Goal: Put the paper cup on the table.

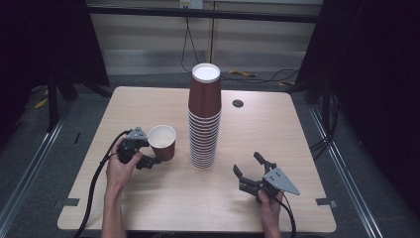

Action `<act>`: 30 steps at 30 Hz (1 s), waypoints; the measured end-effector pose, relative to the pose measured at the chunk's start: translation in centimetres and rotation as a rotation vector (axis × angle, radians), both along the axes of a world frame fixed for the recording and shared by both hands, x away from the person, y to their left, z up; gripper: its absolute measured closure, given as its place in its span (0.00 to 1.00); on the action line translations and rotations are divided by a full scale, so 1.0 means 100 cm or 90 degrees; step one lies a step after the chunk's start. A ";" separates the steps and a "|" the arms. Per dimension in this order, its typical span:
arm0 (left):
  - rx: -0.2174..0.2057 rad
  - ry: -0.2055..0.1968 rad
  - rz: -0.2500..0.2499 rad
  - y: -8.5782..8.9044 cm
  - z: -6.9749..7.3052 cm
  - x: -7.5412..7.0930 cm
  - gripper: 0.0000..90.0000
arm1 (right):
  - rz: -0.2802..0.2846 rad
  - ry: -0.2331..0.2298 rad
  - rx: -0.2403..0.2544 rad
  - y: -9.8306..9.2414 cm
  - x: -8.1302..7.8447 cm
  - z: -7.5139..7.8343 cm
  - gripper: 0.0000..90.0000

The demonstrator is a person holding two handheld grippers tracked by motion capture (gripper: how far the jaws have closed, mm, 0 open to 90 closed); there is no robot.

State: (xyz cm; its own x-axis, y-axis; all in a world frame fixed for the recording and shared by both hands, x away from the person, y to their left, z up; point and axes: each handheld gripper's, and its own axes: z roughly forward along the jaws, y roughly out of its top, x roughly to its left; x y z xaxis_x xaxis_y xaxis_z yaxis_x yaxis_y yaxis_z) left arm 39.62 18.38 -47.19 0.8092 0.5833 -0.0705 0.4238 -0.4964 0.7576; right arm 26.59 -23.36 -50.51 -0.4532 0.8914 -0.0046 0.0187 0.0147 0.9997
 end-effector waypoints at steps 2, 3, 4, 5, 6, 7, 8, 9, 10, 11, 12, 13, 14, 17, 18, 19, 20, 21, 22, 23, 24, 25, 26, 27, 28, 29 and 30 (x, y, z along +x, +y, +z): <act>-0.019 -0.008 0.014 0.003 0.000 -0.005 0.17 | 0.000 0.000 0.000 0.000 0.000 0.000 0.15; -0.031 -0.020 0.023 0.004 -0.001 -0.009 0.17 | 0.000 0.000 0.000 0.000 0.000 0.000 0.15; -0.042 -0.023 0.028 0.005 -0.001 -0.012 0.17 | 0.000 -0.001 -0.001 0.000 0.000 0.000 0.15; -0.062 -0.026 0.038 0.005 -0.002 -0.016 0.18 | 0.000 -0.001 -0.001 0.000 0.000 0.000 0.15; -0.069 -0.031 0.041 0.005 -0.003 -0.019 0.18 | 0.000 -0.001 -0.001 0.000 0.000 0.000 0.15; -0.080 -0.041 0.045 0.004 -0.003 -0.023 0.18 | 0.001 -0.001 0.000 0.000 0.000 0.000 0.15; -0.090 -0.048 0.050 0.003 -0.004 -0.027 0.18 | 0.001 0.000 0.000 0.000 0.000 0.000 0.15; -0.097 -0.055 0.052 0.003 -0.004 -0.030 0.18 | 0.001 0.000 0.000 0.000 0.000 0.000 0.15; -0.103 -0.063 0.054 0.002 -0.004 -0.034 0.18 | 0.000 -0.001 0.000 0.000 0.000 0.000 0.15; -0.104 -0.074 0.057 0.001 -0.003 -0.037 0.18 | 0.000 -0.001 0.000 0.000 0.000 0.000 0.15; -0.108 -0.084 0.060 0.001 -0.003 -0.040 0.18 | 0.000 -0.001 0.000 0.000 0.000 0.000 0.15; -0.121 -0.092 0.071 0.001 -0.002 -0.044 0.18 | 0.000 0.000 0.000 0.000 0.000 0.000 0.15; -0.132 -0.099 0.070 0.001 -0.001 -0.047 0.17 | 0.000 -0.001 0.000 0.000 0.000 0.000 0.15; -0.137 -0.115 0.055 0.000 0.003 -0.055 0.20 | -0.001 0.000 0.000 0.000 0.000 0.000 0.15; -0.140 -0.120 0.054 -0.001 0.005 -0.058 0.21 | 0.001 0.000 0.000 0.000 0.000 0.000 0.15; -0.149 -0.127 0.048 -0.003 0.006 -0.060 0.20 | 0.000 0.000 0.000 0.000 0.000 0.000 0.15; -0.153 -0.130 0.044 -0.004 0.007 -0.063 0.19 | 0.000 0.000 0.000 0.000 0.000 0.000 0.15; -0.159 -0.136 0.044 -0.005 0.008 -0.066 0.19 | 0.000 0.001 0.000 0.000 0.000 0.000 0.15; -0.168 -0.142 0.045 -0.006 0.008 -0.068 0.18 | 0.000 0.000 0.000 0.000 0.000 0.000 0.15; -0.185 -0.149 0.050 -0.006 0.007 -0.071 0.18 | -0.001 0.000 0.000 0.000 0.000 0.000 0.15; -0.195 -0.152 0.056 -0.007 0.005 -0.074 0.18 | 0.000 0.000 0.000 0.000 0.000 0.000 0.15; -0.202 -0.153 0.058 -0.008 0.004 -0.076 0.17 | 0.000 0.000 0.000 0.000 0.000 0.000 0.15; -0.206 -0.164 0.063 -0.010 0.002 -0.079 0.17 | 0.000 0.000 0.000 0.000 0.000 0.000 0.15; -0.200 -0.172 0.078 -0.013 0.001 -0.082 0.17 | 0.000 0.000 0.000 0.000 0.000 0.000 0.15; -0.201 -0.174 0.068 -0.014 0.000 -0.082 0.17 | 0.000 0.001 0.000 0.000 0.000 0.000 0.15; -0.201 -0.173 0.072 -0.017 -0.002 -0.084 0.17 | 0.000 0.000 0.000 0.000 0.000 0.000 0.15; -0.215 -0.183 0.074 -0.019 -0.004 -0.086 0.17 | 0.000 0.000 0.000 0.000 0.000 0.000 0.15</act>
